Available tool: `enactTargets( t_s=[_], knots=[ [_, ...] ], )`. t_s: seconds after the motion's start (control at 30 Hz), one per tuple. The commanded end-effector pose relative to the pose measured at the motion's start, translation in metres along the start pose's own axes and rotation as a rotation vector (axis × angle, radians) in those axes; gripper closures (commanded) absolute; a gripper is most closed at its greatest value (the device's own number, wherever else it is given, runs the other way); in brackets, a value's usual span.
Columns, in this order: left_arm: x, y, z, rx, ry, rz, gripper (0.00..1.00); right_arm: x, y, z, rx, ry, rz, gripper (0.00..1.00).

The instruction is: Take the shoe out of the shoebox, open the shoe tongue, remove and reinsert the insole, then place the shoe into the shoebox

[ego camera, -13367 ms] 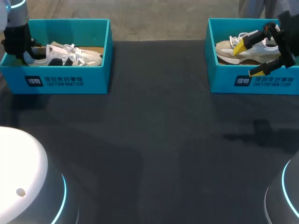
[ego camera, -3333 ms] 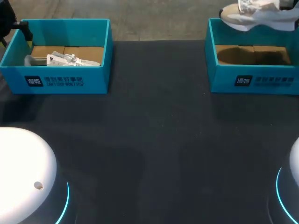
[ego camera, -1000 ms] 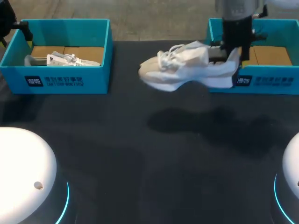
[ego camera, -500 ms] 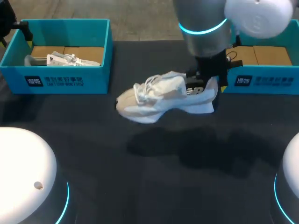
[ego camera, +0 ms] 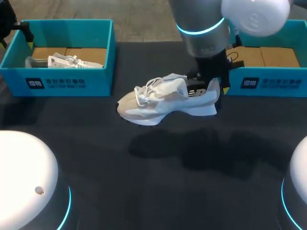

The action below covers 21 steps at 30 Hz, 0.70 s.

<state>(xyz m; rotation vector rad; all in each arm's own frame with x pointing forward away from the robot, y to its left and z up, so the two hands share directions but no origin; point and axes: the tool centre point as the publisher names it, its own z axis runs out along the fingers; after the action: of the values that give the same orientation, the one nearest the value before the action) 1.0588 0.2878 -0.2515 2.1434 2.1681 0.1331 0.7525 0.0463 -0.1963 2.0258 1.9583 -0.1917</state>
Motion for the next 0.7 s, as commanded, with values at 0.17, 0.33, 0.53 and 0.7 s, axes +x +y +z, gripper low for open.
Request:
enactTargets(
  t_s=[0.17, 0.33, 0.53, 0.7],
  knots=[
    [0.000, 0.000, 0.000, -0.001, 0.000, 0.000, 0.00, 0.012, -0.001, 0.011, 0.004, 0.011, 0.001, 1.00],
    [0.000, 0.000, 0.000, -0.001, 0.000, 0.000, 0.00, 0.036, -0.003, 0.035, 0.020, 0.065, 0.018, 1.00],
    [0.000, 0.000, 0.000, -0.001, 0.000, 0.000, 0.00, 0.059, -0.003, 0.075, 0.041, 0.065, 0.027, 1.00],
    [0.000, 0.000, 0.000, -0.001, 0.000, 0.000, 0.00, 0.074, -0.005, 0.115, 0.051, 0.048, -0.008, 1.00]
  ],
)
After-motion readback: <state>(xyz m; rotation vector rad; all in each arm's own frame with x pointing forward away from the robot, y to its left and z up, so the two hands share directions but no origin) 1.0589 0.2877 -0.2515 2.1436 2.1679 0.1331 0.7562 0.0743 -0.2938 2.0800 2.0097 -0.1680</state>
